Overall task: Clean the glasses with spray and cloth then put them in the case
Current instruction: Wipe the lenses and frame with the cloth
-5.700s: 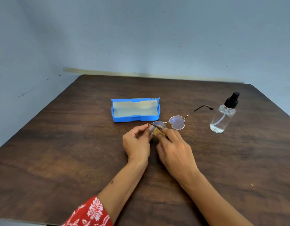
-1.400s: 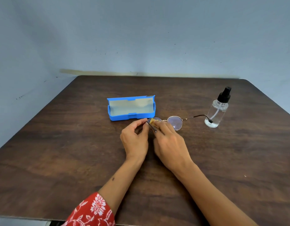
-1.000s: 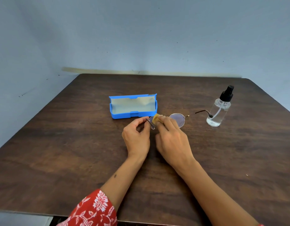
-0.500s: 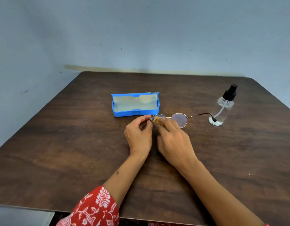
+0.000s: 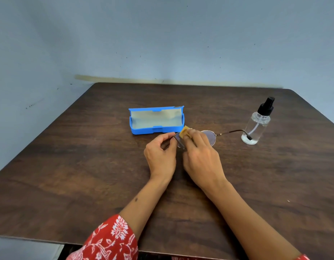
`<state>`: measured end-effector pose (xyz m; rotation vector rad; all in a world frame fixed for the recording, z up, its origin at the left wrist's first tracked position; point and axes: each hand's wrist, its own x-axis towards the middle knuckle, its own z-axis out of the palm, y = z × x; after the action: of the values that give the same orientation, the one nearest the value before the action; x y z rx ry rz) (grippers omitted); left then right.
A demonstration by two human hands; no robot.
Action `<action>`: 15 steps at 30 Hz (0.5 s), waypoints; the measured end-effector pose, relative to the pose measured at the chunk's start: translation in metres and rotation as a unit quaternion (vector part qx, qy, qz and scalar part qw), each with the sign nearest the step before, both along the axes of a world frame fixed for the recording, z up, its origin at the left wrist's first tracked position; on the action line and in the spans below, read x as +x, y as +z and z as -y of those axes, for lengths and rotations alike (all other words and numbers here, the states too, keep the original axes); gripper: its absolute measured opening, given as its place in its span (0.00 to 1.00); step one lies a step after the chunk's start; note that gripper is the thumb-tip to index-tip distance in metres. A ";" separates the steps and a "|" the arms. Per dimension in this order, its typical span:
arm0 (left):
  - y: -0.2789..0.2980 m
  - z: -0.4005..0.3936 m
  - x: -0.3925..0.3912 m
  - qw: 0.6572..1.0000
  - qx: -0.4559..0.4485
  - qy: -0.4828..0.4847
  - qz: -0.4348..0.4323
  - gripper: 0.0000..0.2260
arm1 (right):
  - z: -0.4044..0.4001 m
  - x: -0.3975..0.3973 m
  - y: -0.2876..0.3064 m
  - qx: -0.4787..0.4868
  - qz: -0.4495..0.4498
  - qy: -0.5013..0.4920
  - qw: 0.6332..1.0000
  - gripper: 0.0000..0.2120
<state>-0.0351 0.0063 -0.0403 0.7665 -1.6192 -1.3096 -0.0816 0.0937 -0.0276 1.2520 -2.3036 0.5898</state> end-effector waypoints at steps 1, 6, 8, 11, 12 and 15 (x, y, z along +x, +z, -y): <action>0.000 0.000 0.000 1.000 0.002 0.001 0.001 0.08 | 0.000 0.001 -0.002 0.002 -0.009 0.011 1.000 0.17; -0.001 0.001 0.000 1.000 -0.004 0.002 0.002 0.08 | -0.002 0.002 -0.002 0.000 -0.011 0.021 1.000 0.15; -0.001 0.000 0.000 1.000 -0.006 0.005 0.002 0.08 | -0.004 -0.001 0.000 -0.006 0.008 0.003 1.000 0.19; -0.001 0.001 0.001 1.000 -0.008 0.005 0.005 0.08 | -0.005 0.004 -0.003 0.005 -0.014 0.024 1.000 0.18; -0.001 0.002 0.001 1.000 -0.006 0.004 0.002 0.08 | -0.005 0.006 -0.004 0.008 -0.026 0.037 0.999 0.15; -0.001 0.001 0.001 1.000 0.001 0.004 0.000 0.08 | -0.002 0.003 -0.002 0.004 -0.012 0.028 1.000 0.16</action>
<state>-0.0341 0.0050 -0.0411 0.7732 -1.6138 -1.3061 -0.0782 0.0953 -0.0300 1.3226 -2.2606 0.5833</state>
